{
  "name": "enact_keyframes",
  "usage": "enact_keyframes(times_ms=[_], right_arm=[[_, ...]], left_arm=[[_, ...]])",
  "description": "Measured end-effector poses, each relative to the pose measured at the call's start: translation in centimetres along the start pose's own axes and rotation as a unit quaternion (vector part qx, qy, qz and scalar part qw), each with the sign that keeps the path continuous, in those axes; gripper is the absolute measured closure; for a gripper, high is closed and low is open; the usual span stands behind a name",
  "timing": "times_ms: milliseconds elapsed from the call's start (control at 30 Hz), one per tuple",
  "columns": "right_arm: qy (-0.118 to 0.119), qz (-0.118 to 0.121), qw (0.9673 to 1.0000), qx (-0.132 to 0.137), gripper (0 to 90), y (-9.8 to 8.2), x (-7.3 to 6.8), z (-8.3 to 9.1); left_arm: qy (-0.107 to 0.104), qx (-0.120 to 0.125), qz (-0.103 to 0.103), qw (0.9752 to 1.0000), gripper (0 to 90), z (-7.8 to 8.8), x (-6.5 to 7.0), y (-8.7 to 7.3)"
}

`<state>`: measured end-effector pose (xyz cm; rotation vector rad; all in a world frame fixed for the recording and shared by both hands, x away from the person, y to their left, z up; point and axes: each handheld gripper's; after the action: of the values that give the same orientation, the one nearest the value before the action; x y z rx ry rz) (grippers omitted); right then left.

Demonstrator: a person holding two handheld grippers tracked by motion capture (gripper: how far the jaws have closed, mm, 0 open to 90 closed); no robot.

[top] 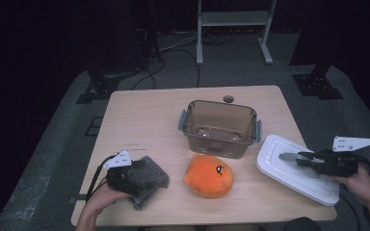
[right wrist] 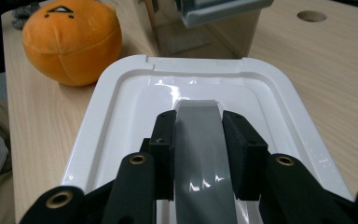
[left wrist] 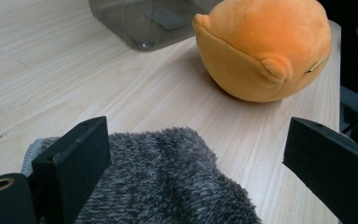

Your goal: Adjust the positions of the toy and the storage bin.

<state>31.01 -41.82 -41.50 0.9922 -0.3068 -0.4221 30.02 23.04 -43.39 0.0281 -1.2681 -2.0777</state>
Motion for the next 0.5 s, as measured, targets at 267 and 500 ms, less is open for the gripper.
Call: enact_keyframes(times_ms=[267, 500], right_arm=[[0.017, -0.004, 0.9998, -0.011, 65.7, -0.8, -0.3, -2.5], [0.028, -0.007, 0.9994, -0.019, 65.7, -1.6, -0.8, -4.2]], left_arm=[[0.0, 0.002, 0.0, 1.0, 6.3, 0.1, 0.0, 0.0], [-0.001, 0.003, 0.001, 1.0, 6.3, 0.1, 0.0, 0.0]])
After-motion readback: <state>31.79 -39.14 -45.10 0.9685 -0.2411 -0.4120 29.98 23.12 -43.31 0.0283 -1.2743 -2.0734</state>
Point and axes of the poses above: each handheld gripper's, and its own axes: z roughly backward along the jaws, y roughly out of its top, x roughly to its right, and after that the axes turned 11 degrees about z, right-handed
